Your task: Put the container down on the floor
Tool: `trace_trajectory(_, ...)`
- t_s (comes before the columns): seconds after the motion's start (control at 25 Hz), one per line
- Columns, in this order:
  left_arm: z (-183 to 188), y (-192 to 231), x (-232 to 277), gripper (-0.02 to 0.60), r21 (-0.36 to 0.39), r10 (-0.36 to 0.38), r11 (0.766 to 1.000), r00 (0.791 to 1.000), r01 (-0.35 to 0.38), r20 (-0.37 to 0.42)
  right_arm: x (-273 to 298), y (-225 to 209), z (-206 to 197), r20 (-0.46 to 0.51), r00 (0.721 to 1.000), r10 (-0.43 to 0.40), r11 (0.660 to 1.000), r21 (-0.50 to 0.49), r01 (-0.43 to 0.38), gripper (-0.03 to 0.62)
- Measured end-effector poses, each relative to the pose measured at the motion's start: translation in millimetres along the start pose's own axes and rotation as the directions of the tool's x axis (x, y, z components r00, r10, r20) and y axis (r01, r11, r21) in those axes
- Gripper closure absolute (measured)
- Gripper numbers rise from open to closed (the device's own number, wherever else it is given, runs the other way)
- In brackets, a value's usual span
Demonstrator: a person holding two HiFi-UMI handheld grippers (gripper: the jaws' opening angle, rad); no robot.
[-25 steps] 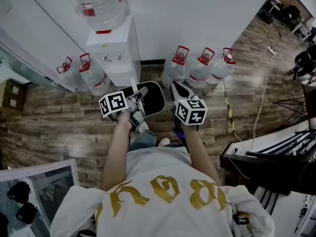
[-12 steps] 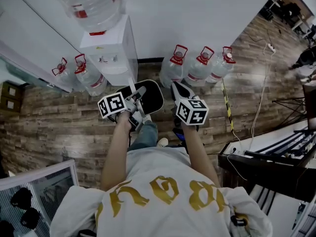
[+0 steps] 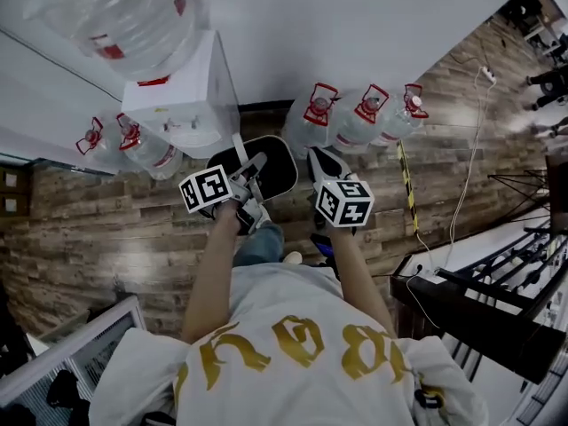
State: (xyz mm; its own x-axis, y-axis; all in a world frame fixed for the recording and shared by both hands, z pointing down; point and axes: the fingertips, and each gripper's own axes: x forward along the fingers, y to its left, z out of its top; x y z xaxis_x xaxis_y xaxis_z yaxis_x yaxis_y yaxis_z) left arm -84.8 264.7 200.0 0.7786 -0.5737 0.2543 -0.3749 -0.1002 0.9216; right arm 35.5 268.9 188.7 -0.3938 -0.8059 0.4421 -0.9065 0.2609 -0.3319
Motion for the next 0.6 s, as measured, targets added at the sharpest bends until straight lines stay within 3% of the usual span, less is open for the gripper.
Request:
trace_trajectory(0.36, 61.4, 33.4, 59.8, 0.546, -0.026, 0.038, 0.999, 0.998, -0.039, -0.050, 69.2, -24.3, 30.9, -0.031, 0.995, -0.093, 0.996, -0.003, 0.093, 0.568)
trace_trajectory(0.6, 89.0, 45.0, 81.3, 0.547, -0.005, 0.048, 0.999, 0.999, -0.049, -0.023, 100.6, -24.2, 38.5, -0.041, 0.990, -0.136, 0.989, -0.055, 0.134, 0.568)
